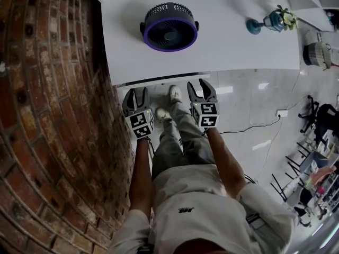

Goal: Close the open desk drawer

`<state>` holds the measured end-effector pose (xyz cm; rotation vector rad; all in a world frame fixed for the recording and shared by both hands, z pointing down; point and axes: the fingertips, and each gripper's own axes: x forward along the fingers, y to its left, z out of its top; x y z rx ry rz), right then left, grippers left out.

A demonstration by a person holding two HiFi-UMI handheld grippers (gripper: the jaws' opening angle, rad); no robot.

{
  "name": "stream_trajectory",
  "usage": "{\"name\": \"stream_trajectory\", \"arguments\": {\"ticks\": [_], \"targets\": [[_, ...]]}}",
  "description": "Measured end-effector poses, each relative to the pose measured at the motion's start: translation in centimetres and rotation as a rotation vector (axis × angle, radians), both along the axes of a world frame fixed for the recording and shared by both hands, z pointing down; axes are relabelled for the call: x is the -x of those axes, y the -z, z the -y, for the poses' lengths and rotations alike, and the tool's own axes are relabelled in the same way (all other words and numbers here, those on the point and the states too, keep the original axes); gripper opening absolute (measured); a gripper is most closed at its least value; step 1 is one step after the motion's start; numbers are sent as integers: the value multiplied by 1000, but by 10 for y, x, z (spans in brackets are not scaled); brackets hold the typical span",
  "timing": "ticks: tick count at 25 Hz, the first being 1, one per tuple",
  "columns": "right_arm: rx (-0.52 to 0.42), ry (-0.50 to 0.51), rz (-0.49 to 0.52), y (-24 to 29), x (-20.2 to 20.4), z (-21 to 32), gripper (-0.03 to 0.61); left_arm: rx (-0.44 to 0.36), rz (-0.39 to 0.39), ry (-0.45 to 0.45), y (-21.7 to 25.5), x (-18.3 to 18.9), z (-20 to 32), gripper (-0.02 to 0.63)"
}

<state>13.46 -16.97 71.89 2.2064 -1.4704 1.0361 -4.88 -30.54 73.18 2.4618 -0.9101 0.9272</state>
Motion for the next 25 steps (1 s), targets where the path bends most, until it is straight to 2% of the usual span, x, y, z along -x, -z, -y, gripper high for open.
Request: {"name": "stream_trajectory", "arguments": {"ticks": [20, 25], "targets": [[-29, -9, -23, 0, -14, 17, 194, -13, -6, -12, 0, -14, 17, 227], [-23, 21, -29, -1, -11, 16, 196, -7, -3, -31, 0, -13, 15, 230]]}}
